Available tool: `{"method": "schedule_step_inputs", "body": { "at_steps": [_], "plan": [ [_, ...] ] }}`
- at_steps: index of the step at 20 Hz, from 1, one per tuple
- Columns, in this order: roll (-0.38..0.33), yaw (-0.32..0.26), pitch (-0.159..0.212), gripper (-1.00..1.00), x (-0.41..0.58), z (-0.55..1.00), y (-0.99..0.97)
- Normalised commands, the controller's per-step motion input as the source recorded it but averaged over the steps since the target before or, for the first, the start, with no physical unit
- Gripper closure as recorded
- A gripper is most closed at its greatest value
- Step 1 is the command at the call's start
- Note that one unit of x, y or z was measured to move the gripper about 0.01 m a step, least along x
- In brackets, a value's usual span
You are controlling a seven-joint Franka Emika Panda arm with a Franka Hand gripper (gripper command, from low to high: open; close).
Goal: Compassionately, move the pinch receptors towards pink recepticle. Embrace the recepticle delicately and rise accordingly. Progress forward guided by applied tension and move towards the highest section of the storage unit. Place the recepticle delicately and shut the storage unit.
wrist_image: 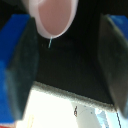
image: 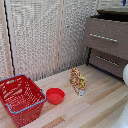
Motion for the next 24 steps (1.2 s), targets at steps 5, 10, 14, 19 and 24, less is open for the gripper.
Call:
{"method": "schedule_step_inputs", "body": {
  "at_steps": [5,10,14,19,24],
  "plan": [
    [-0.122,0.118,0.019,-1.00,0.092,0.12,0.39],
    [-0.318,0.135,0.004,-1.00,0.033,0.05,0.12],
    [-0.371,0.145,0.043,-1.00,0.035,0.00,0.04],
    [-0.369,0.138,0.118,-1.00,-0.013,-0.03,0.03],
    [-0.313,0.110,0.214,-1.00,-0.026,-0.12,0.24]
  ]
}}
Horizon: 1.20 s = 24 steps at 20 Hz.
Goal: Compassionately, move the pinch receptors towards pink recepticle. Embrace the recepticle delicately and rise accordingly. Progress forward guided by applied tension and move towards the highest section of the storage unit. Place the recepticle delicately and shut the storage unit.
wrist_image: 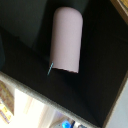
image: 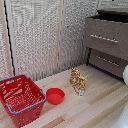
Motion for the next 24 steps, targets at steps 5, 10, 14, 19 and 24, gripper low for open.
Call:
{"method": "schedule_step_inputs", "body": {
  "at_steps": [5,10,14,19,24],
  "plan": [
    [-0.315,0.105,0.250,-1.00,-0.147,-0.12,0.23],
    [-0.305,0.120,0.266,-1.00,-0.208,-0.08,0.20],
    [-0.318,0.130,0.230,-1.00,-0.118,-0.15,0.17],
    [-0.317,0.143,0.173,-1.00,-0.014,-0.28,0.19],
    [-0.301,0.138,0.166,-1.00,0.005,-0.30,0.25]
  ]
}}
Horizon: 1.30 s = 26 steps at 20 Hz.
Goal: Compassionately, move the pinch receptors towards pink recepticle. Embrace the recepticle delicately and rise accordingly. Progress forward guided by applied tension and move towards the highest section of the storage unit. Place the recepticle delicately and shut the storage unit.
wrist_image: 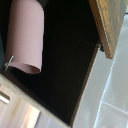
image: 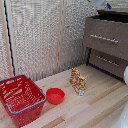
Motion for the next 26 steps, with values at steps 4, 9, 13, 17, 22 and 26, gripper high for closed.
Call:
{"method": "schedule_step_inputs", "body": {
  "at_steps": [4,9,13,17,22,26],
  "plan": [
    [-0.295,0.124,0.182,-1.00,0.000,-0.27,0.28],
    [-0.284,0.119,0.191,-1.00,0.000,-0.24,0.31],
    [-0.280,0.104,0.212,-1.00,0.000,-0.20,0.34],
    [-0.287,0.092,0.203,-1.00,0.017,-0.22,0.36],
    [-0.307,0.098,0.164,-1.00,0.091,-0.31,0.34],
    [-0.303,0.121,0.078,-1.00,0.300,-0.46,0.32]
  ]
}}
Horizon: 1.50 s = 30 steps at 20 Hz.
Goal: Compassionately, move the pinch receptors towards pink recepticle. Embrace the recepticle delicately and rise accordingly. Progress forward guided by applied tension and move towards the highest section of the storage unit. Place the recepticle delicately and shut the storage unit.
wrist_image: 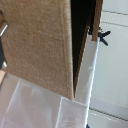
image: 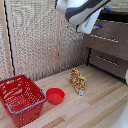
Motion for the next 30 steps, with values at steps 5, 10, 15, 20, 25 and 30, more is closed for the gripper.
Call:
{"method": "schedule_step_inputs", "body": {
  "at_steps": [5,10,15,20,25,30],
  "plan": [
    [-0.266,0.112,0.011,-1.00,0.489,-0.53,0.30],
    [-0.173,0.106,0.000,-1.00,0.353,-0.14,0.04],
    [-0.079,0.084,0.001,-1.00,-0.139,0.38,-0.39],
    [-0.042,0.083,0.019,-1.00,-0.248,0.32,-0.49],
    [-0.034,0.113,0.007,-1.00,-0.175,0.00,-0.43],
    [-0.060,0.119,-0.005,-1.00,-0.043,-0.20,-0.30]
  ]
}}
